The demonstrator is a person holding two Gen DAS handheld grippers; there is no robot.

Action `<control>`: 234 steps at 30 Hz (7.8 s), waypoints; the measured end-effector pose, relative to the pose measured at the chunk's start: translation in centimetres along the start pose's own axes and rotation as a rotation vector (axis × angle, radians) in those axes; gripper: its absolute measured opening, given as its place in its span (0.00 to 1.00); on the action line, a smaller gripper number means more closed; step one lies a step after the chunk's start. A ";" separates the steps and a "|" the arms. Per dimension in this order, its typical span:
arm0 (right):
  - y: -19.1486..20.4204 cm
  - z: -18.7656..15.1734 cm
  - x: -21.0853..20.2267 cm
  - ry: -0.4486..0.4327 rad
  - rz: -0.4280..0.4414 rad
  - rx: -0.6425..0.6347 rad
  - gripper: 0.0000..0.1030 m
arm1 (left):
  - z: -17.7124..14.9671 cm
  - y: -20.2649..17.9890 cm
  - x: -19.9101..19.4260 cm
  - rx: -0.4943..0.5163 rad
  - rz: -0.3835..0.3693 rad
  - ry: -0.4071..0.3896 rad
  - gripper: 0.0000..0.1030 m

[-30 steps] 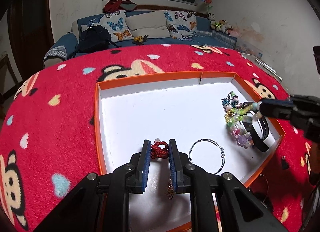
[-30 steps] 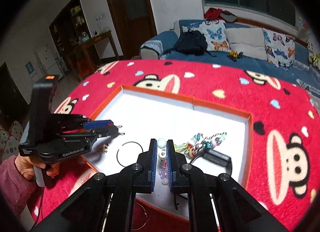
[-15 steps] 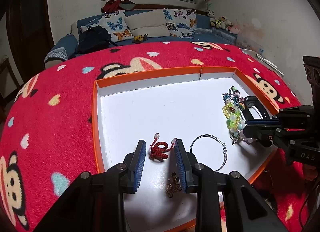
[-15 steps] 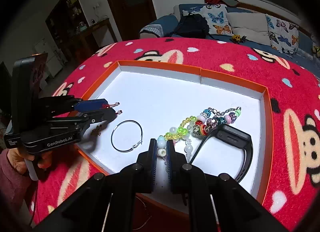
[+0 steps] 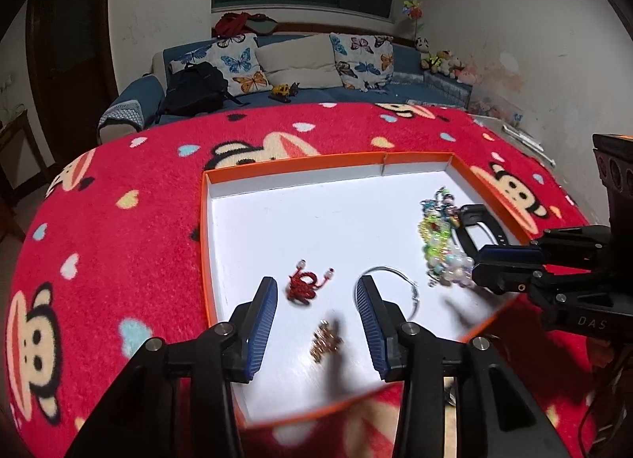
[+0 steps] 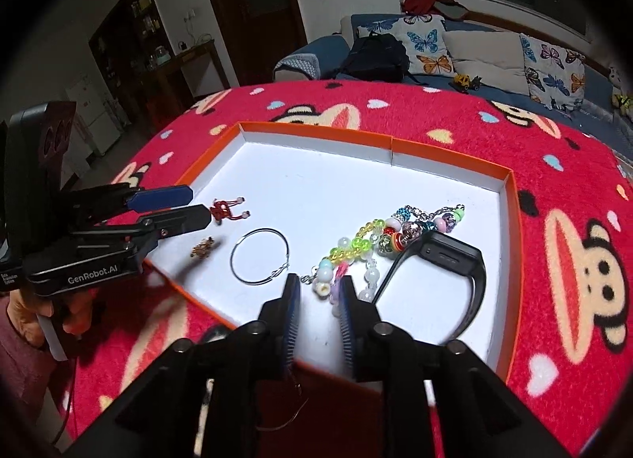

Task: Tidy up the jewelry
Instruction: 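Grasp the pearl stud earring with the right tool while the left tool moves to the small silver ring, then grasp the small silver ring with the left tool while the right tool holds the pearl earring, then carry the small ring into the box and release it while the right tool drops the pearl earring inside, then grasp the large silver hoop earring with the right tool while the left tool moves to the silver stud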

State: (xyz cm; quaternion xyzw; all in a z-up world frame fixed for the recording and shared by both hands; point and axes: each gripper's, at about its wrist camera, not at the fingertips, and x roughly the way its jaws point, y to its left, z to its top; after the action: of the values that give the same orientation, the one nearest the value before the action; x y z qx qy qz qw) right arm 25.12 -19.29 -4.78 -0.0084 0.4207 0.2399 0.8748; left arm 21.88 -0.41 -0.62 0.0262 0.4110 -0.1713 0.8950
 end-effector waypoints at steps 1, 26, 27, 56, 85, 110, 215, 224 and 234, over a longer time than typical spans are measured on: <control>0.1 -0.2 -0.4 -0.007 0.003 0.002 0.29 | -0.2 -0.2 -0.4 0.001 0.002 -0.004 0.45; 1.1 -8.0 -3.5 0.012 -0.023 0.010 0.50 | -7.4 -4.6 -7.5 -0.050 0.018 -0.045 0.81; 1.0 -8.4 -3.6 0.013 -0.032 0.011 0.50 | -7.6 -4.9 -7.5 -0.044 0.019 -0.044 0.81; -4.6 -9.1 -4.0 -0.007 -0.141 0.124 0.50 | -9.2 -6.4 -5.7 -0.061 0.002 0.016 0.81; -4.0 -8.5 -3.5 -0.017 -0.179 0.065 0.10 | -8.6 -9.9 -1.8 0.133 -0.096 0.064 0.31; -3.7 -6.7 -5.4 -0.079 -0.114 0.093 0.10 | -6.6 -9.2 -4.3 0.203 -0.050 -0.036 0.18; 2.5 -5.3 -1.4 -0.011 0.018 -0.097 0.47 | -7.9 -6.2 -9.3 -0.057 0.036 -0.135 0.92; 2.1 -4.7 0.1 0.031 0.086 -0.106 0.47 | -7.9 -5.7 -9.8 -0.069 -0.003 -0.137 0.93; 3.6 -5.8 -0.7 0.071 0.109 -0.205 0.47 | -8.6 -5.9 -9.0 -0.073 -0.068 -0.071 0.93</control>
State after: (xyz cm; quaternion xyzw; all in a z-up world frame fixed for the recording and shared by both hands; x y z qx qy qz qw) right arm 18.95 -17.62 -7.31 -0.0832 0.4247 0.3285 0.8395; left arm 8.22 -1.73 0.95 -0.0265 0.3857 -0.1874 0.9030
